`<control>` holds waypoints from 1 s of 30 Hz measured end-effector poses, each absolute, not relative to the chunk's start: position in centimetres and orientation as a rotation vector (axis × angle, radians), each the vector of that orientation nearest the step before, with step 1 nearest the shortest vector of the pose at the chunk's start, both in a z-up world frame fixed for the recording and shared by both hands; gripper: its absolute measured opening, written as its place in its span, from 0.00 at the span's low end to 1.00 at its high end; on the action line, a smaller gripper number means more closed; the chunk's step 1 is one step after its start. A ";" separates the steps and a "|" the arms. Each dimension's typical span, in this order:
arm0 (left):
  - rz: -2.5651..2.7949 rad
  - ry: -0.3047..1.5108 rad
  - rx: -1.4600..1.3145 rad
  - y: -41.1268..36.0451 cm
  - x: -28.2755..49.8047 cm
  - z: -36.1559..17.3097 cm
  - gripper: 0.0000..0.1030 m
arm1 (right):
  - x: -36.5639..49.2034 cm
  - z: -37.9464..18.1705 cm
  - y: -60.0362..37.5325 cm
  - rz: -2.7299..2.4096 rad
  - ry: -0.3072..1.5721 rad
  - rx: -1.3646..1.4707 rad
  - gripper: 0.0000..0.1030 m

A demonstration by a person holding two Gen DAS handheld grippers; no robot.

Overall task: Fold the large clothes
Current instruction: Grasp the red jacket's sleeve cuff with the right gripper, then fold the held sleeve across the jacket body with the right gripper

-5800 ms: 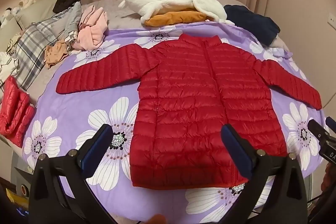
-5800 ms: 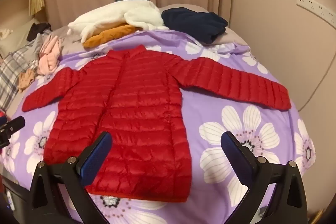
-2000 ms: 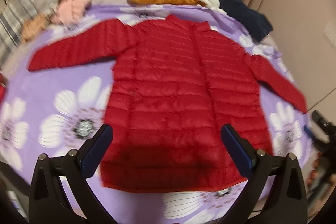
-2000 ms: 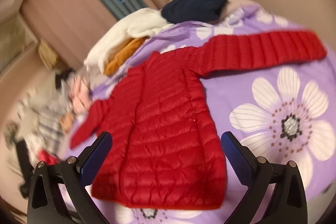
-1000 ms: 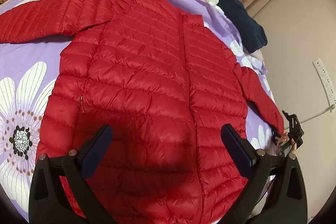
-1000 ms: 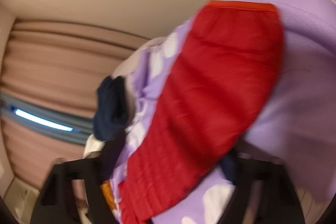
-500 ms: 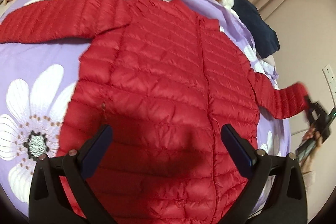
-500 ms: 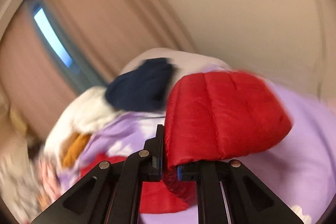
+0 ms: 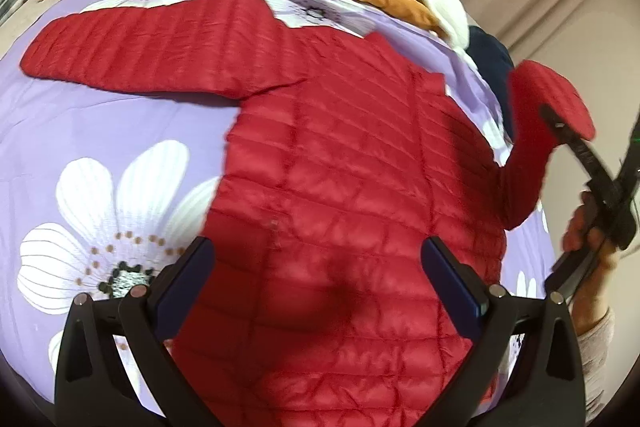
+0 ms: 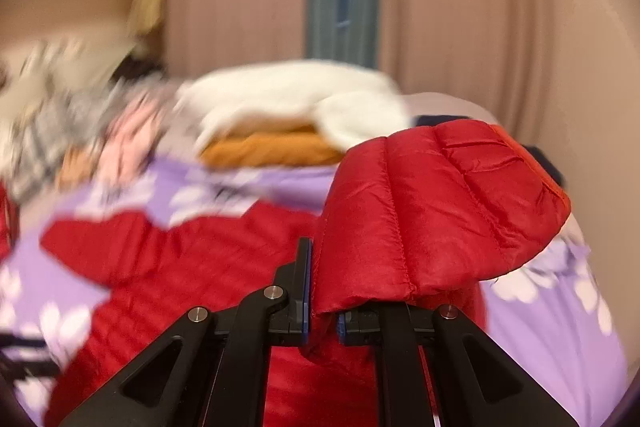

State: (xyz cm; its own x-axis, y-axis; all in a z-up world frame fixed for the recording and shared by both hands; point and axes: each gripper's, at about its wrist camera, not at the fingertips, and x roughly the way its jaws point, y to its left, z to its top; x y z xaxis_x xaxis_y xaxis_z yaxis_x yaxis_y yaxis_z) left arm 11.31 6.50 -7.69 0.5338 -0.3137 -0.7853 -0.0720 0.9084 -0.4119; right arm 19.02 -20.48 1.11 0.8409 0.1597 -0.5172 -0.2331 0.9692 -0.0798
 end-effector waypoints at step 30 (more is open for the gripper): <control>-0.415 1.035 -0.968 6.2 26.5 -11.6 0.77 | 22.7 -7.5 -9.9 0.394 0.701 -0.250 0.12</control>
State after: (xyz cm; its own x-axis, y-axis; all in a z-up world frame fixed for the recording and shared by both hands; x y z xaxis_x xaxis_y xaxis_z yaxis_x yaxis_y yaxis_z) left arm 26.51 6.19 -11.57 0.4833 -0.6960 -0.5310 -0.1369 0.5390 -0.8311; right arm 22.66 -9.90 -7.51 0.6956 0.2666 -0.6671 -0.4317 0.8974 -0.0915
